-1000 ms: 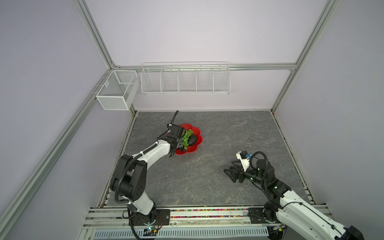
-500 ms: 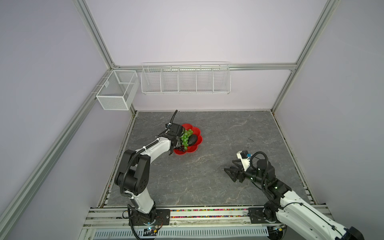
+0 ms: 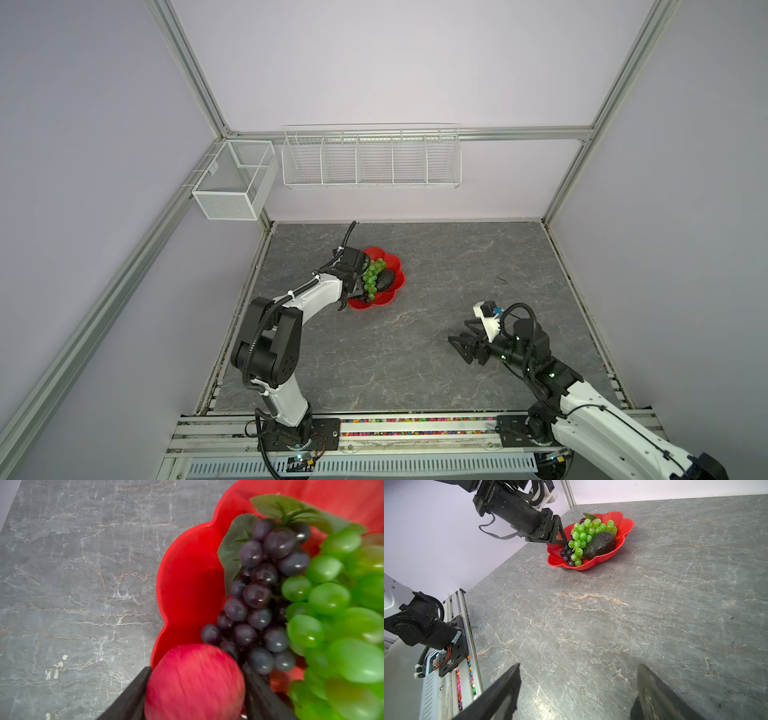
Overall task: Place and organize the fake fruits in the fruit bowl
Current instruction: 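Carry the red apple with the left gripper into the red bowl and release, then reach the left gripper to the dark avocado and grasp it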
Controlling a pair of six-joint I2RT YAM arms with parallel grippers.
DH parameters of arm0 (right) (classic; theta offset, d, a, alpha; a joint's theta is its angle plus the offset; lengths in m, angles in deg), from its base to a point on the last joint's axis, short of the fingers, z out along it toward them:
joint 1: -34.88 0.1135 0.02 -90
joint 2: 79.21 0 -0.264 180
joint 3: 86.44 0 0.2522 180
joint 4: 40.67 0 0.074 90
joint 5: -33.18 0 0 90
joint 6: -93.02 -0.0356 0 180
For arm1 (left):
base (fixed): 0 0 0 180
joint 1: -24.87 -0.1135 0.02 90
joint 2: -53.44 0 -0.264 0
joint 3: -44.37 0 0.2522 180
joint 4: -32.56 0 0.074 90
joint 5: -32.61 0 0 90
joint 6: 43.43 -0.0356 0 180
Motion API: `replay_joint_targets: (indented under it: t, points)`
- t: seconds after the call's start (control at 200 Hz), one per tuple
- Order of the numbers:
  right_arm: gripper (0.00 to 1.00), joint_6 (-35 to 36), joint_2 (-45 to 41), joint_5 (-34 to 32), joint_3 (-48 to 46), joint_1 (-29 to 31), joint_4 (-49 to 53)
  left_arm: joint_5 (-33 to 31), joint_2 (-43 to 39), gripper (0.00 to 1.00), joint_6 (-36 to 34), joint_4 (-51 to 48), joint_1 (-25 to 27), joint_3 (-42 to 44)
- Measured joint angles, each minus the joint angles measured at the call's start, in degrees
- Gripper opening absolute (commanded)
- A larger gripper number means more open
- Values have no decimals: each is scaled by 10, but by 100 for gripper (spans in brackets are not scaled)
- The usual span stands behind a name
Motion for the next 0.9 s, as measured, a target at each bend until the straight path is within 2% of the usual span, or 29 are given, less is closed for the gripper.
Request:
replay_joint_targets:
  t: [0.16,0.255,0.39,0.505,0.665,0.79,0.9]
  points:
    - [89,0,0,-1,0,0,0,14,-49,68,-7,0,5,5]
    - [89,-3,-1,-18,0,0,1,18,-79,68,-12,0,32,7]
    - [89,-15,0,-62,3,-13,23,76,-122,68,-39,23,130,20]
    - [89,-42,2,-102,11,-58,59,157,-140,69,-62,79,230,59]
    - [89,-85,-54,-120,8,-133,103,240,-116,70,-61,168,304,138]
    - [89,-103,-119,-130,5,-163,128,258,-62,70,-10,207,356,144]
    - [89,-111,-152,-141,2,-173,147,248,-31,70,93,246,409,133]
